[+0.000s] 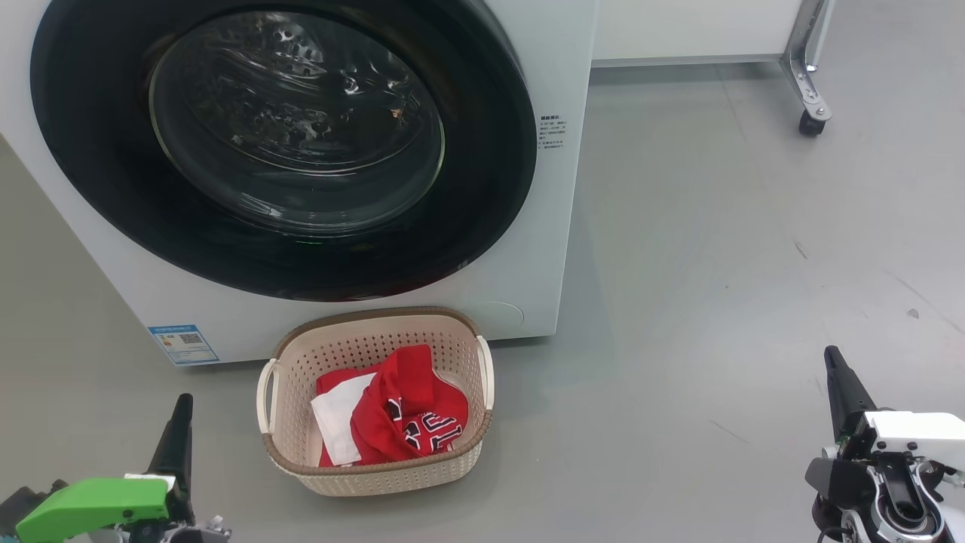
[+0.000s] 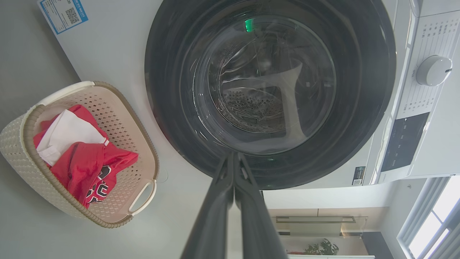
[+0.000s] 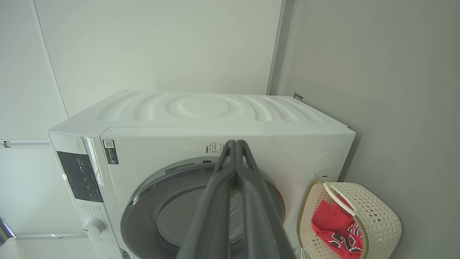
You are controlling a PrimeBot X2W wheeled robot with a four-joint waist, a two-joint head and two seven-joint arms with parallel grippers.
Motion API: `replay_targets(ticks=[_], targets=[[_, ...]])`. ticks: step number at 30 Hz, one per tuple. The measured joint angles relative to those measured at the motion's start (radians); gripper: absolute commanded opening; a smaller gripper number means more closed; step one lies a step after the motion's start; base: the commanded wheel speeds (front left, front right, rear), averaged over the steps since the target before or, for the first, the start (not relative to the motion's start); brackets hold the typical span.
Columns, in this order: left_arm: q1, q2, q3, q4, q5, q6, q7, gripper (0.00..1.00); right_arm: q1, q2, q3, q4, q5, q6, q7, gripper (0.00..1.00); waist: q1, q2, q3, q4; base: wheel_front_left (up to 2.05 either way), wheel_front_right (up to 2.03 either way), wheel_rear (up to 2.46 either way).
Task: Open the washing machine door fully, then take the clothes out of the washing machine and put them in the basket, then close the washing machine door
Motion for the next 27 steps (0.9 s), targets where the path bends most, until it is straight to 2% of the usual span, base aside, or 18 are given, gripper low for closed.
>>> replay_targets(ticks=[27], targets=[[-0.009, 0.0, 0.003, 0.012, 0.0, -0.008, 0.007, 0.0, -0.001, 0.001, -0.002, 0.007, 0.0, 0.002, 0.004, 0.0, 0.0, 0.0, 0.0, 0.0, 0.0, 0.0, 0.0]])
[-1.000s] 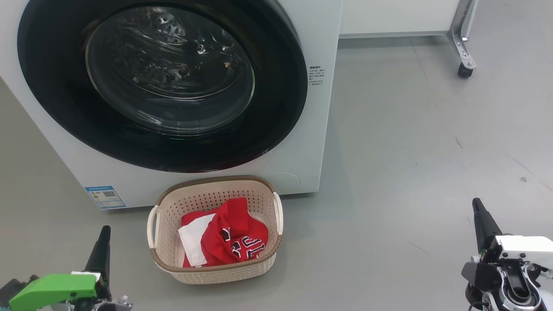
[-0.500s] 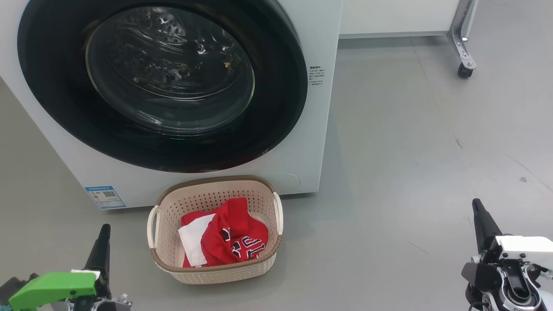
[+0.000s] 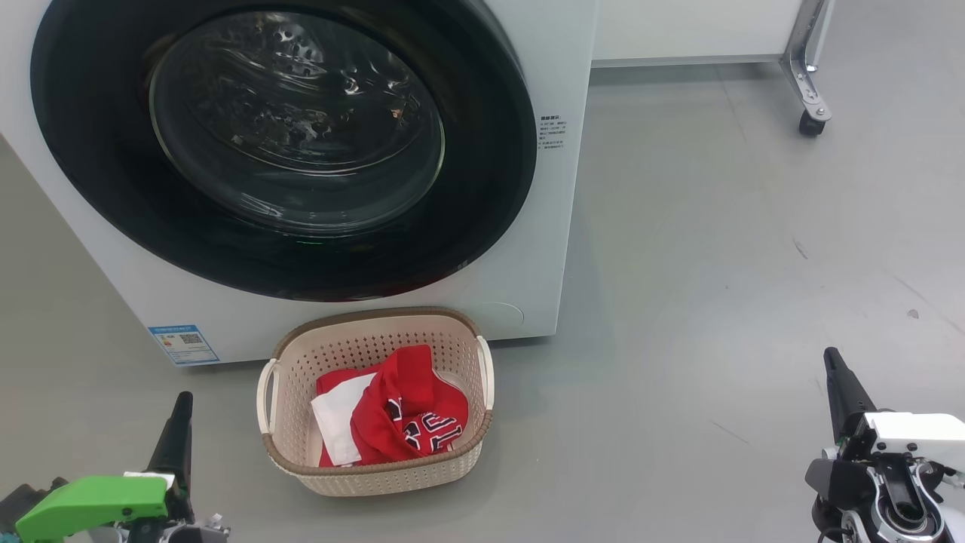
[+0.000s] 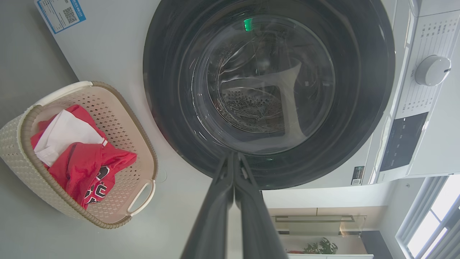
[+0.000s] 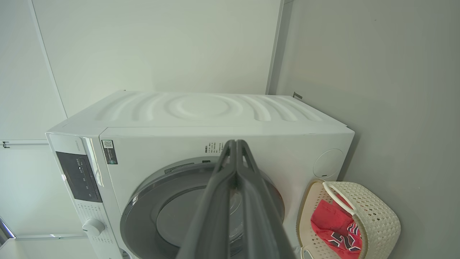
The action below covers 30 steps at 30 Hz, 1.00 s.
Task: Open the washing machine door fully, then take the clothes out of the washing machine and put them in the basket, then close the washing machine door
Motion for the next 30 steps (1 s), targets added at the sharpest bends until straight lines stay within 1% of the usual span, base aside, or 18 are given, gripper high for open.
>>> replay_targets(ticks=[30], targets=[[-0.003, -0.001, 0.004, 0.008, 0.0, 0.0, 0.001, 0.0, 0.0, 0.002, -0.003, 0.004, 0.0, 0.001, 0.003, 0.0, 0.0, 0.0, 0.0, 0.0, 0.0, 0.0, 0.0]])
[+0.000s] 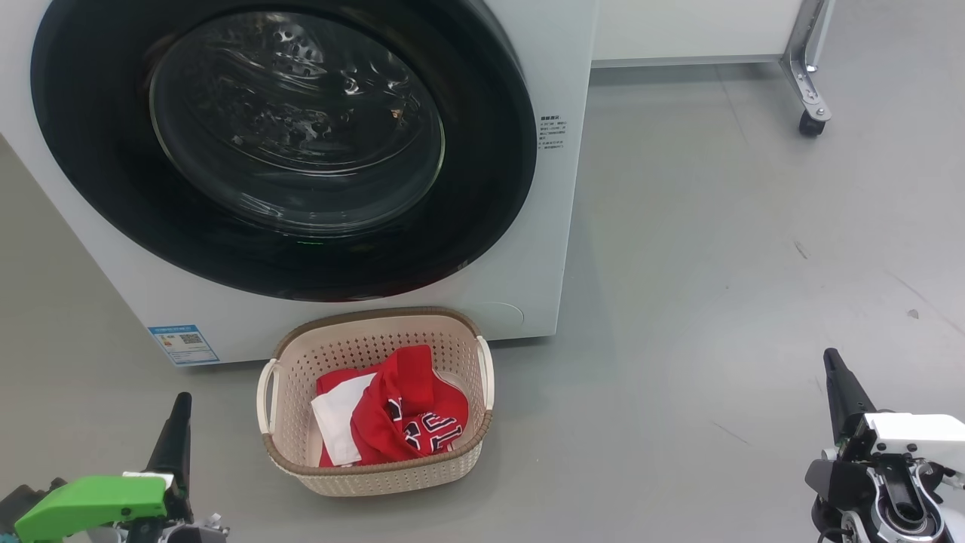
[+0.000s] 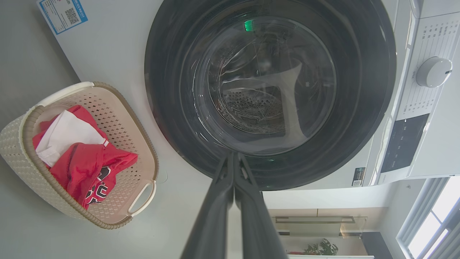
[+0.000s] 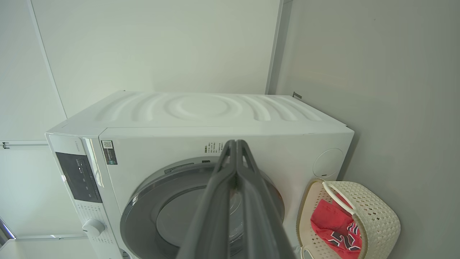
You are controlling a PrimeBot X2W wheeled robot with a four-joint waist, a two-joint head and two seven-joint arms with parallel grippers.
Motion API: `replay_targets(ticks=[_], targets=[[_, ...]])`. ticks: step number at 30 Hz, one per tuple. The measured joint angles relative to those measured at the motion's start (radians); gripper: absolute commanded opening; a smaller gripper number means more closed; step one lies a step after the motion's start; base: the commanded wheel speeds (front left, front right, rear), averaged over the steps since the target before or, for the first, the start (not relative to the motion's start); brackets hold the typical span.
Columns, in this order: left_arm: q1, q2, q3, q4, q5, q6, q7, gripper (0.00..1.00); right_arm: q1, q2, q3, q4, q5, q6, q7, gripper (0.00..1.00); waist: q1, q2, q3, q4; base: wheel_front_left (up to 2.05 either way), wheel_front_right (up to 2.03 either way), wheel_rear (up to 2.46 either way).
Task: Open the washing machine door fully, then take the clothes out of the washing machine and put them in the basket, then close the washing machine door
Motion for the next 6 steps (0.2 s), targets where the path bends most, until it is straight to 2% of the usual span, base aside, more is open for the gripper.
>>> replay_targets(ticks=[6], targets=[[-0.001, 0.0, 0.001, 0.001, 0.0, 0.0, 0.0, 0.0, 0.0, 0.002, 0.0, 0.001, 0.0, 0.005, 0.0, 0.0, 0.0, 0.0, 0.0, 0.0, 0.0, 0.0, 0.0]])
